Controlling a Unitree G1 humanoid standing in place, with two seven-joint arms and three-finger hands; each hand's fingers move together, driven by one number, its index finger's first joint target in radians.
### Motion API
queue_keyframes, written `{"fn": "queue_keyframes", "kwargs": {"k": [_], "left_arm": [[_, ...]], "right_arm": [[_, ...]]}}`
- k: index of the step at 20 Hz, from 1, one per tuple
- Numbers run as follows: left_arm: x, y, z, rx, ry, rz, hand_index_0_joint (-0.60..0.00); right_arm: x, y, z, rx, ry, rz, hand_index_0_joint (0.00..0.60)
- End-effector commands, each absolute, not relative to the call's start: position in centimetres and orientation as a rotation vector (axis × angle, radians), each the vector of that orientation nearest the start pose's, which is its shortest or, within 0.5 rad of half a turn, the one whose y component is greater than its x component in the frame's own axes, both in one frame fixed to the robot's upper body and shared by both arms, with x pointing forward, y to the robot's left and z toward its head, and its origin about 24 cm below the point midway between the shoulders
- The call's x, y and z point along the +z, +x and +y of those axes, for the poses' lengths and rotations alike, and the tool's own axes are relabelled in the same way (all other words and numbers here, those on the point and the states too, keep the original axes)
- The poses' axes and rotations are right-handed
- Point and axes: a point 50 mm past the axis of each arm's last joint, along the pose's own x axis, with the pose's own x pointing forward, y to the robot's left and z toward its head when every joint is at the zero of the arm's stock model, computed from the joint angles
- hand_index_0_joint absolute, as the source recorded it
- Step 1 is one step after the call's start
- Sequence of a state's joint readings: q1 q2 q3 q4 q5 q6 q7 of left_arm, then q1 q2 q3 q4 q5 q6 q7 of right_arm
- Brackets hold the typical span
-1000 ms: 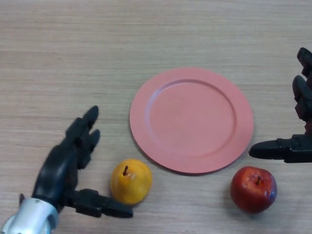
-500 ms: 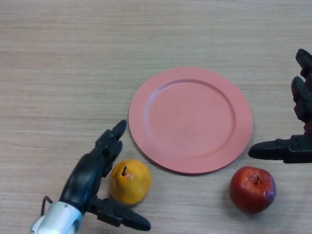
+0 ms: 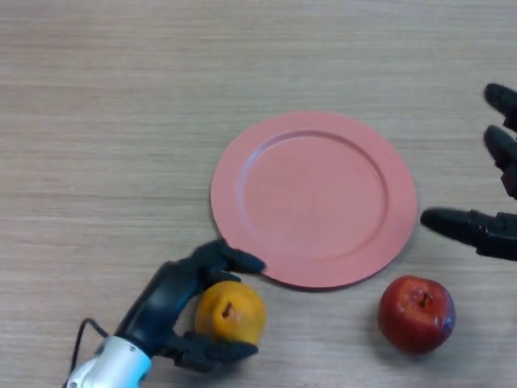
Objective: Pick up the yellow pear and place it on the plate
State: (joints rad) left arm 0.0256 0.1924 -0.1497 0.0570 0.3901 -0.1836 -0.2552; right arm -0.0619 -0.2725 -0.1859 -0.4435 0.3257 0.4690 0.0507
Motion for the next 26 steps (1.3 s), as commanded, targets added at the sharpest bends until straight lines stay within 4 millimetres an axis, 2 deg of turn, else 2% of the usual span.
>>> {"fn": "queue_keyframes", "kwargs": {"k": [1,4,10,12,14,15,16,17,18,19,20,21,23,24,25,26], "left_arm": [[2.9,23.6,13.7,-0.514,0.637,0.062,-0.600],[4.3,23.7,13.5,-0.505,0.626,0.000,-0.600],[8.9,23.8,14.2,-0.466,0.484,-0.064,-0.600],[10.4,24.8,14.8,-0.451,0.481,-0.096,-0.600],[11.1,26.3,15.0,-0.400,0.555,-0.240,-0.600],[11.2,26.5,15.0,-0.392,0.561,-0.258,-0.600],[11.3,26.9,15.1,-0.368,0.579,-0.307,-0.600],[11.5,27.6,15.1,-0.325,0.621,-0.382,-0.600],[11.6,29.2,15.0,-0.234,0.717,-0.524,-0.600],[11.3,30.7,14.8,-0.176,0.782,-0.624,-0.600],[11.0,31.9,14.5,-0.152,0.758,-0.631,-0.600],[10.8,32.4,14.1,-0.172,0.688,-0.604,-0.600],[10.6,33.3,13.7,-0.165,0.712,-0.620,-0.600],[10.7,34.0,13.4,-0.166,0.658,-0.621,-0.600],[10.6,34.0,13.4,-0.169,0.652,-0.615,-0.499],[10.6,34.3,13.2,-0.179,0.619,-0.599,-0.350]], "right_arm": [[16.7,24.4,-22.0,-0.016,-0.013,-0.280,0.600],[16.8,24.4,-21.9,-0.021,-0.022,-0.289,0.600],[17.0,24.3,-21.6,-0.018,-0.020,-0.281,0.600],[17.1,24.2,-21.6,-0.019,-0.015,-0.284,0.600],[17.1,24.2,-21.4,-0.016,-0.019,-0.283,0.600],[17.1,24.2,-21.4,-0.016,-0.020,-0.282,0.499],[17.1,24.2,-21.4,-0.016,-0.020,-0.283,0.350],[17.1,24.1,-21.4,-0.016,-0.020,-0.284,0.248],[17.2,24.1,-21.3,-0.015,-0.018,-0.286,0.099],[17.4,24.1,-21.2,-0.017,-0.017,-0.292,0.020],[17.4,24.0,-21.2,-0.018,-0.016,-0.295,0.000],[17.5,23.8,-21.2,-0.012,0.000,-0.295,0.000],[17.6,23.8,-21.1,-0.009,-0.013,-0.297,0.000],[17.7,23.7,-21.2,-0.009,-0.018,-0.298,0.000],[17.6,23.7,-21.2,-0.008,-0.018,-0.298,0.000],[17.6,23.7,-21.2,-0.008,-0.016,-0.296,0.000]]}}
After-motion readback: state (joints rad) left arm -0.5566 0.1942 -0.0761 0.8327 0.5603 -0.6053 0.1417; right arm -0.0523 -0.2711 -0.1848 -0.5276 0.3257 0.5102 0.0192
